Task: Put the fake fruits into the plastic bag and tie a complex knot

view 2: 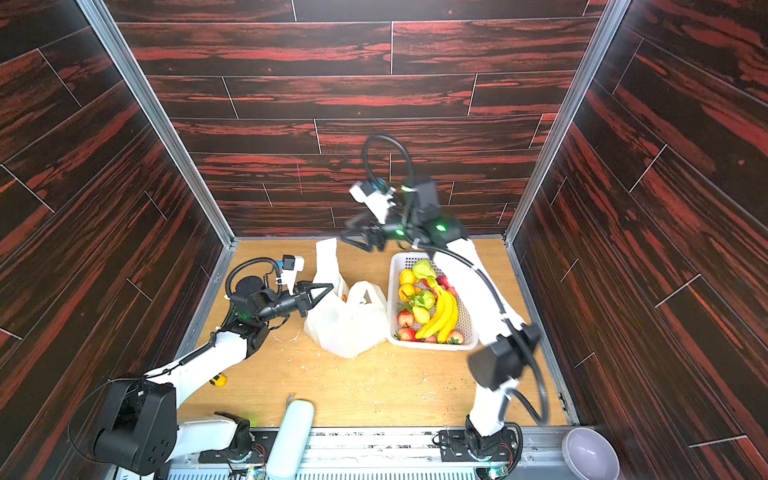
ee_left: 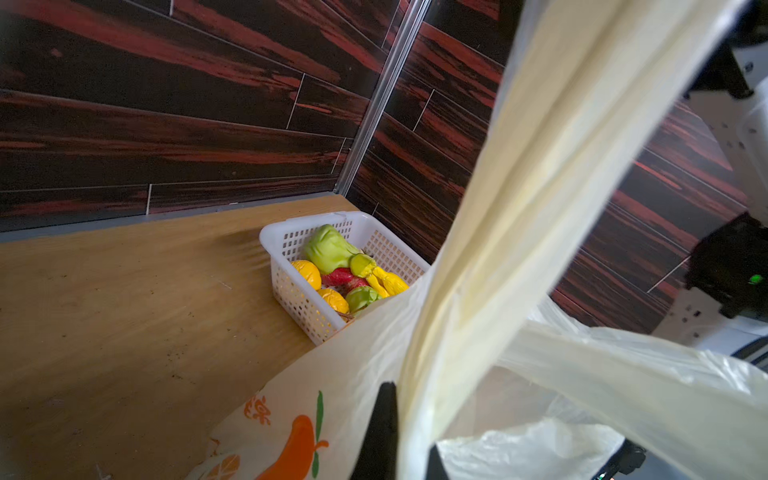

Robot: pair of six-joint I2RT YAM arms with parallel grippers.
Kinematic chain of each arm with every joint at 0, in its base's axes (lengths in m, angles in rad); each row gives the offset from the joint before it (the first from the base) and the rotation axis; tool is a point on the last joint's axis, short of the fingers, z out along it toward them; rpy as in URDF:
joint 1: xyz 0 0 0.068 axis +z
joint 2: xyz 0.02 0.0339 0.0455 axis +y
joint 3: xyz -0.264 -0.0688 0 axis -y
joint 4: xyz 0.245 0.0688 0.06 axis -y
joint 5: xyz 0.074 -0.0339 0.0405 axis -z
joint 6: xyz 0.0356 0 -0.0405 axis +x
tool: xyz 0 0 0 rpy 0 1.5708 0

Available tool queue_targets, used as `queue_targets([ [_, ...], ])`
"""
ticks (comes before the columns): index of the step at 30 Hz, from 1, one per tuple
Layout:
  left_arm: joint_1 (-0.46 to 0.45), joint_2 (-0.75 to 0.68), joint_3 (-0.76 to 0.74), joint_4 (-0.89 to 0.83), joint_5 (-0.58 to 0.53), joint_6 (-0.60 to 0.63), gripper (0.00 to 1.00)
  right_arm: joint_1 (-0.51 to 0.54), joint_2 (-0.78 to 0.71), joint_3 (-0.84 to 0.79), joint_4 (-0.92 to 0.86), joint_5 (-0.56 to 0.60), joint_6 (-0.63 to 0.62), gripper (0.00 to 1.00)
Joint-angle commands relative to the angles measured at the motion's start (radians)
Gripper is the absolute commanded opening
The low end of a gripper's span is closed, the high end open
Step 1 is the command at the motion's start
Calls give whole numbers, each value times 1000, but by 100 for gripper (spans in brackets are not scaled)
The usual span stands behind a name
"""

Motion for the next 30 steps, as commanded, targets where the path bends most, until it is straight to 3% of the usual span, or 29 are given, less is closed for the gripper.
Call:
queue_targets([
  [1,1,-22,14,-6,-21,1,0,-4,-210,-175,30,44,-92,70],
  [5,2,-13,18,-4,-20,-2,0,-4,-410,-431,73,22,-138,79],
  [9,2,-1,27,-4,-13,-2,0,3,-501,-548,60,-46,-158,81],
  [14,2,3,31,-1,-9,-11,0,85,-483,-543,-69,-36,-240,82],
  [26,2,-10,33,-7,3,-15,0,211,-340,-479,-185,56,-314,82],
  [30,1,-17,32,-17,3,-11,0,237,-294,-451,-219,86,-323,73],
])
